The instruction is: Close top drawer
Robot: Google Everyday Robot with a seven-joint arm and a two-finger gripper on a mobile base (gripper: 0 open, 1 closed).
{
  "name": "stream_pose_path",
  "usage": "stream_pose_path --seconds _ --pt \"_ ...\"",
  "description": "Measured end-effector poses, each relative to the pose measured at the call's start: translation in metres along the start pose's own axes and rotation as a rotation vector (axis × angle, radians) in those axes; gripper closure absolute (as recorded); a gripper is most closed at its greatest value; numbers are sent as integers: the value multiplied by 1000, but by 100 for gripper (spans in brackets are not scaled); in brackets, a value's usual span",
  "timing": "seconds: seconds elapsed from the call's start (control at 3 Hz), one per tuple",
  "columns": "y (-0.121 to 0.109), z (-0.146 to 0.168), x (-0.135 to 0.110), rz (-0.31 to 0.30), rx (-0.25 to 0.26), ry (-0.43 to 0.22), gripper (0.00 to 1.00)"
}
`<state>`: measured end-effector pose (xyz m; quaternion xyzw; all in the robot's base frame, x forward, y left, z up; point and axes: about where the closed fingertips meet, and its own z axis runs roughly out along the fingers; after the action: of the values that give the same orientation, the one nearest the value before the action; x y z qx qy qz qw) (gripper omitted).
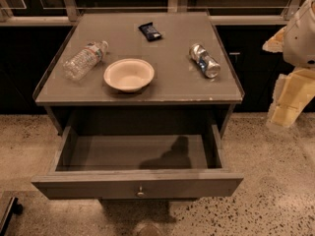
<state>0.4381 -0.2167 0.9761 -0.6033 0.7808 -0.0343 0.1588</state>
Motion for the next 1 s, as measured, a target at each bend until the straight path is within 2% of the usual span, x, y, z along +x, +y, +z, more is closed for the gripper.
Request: stream_pose_path --seconds 0.33,0.67,1.0 --pt "0 0 0 0 0 0 0" --pt "10 12 1 11 -3 -58 0" --pt "44 52 6 30 -31 -197 0"
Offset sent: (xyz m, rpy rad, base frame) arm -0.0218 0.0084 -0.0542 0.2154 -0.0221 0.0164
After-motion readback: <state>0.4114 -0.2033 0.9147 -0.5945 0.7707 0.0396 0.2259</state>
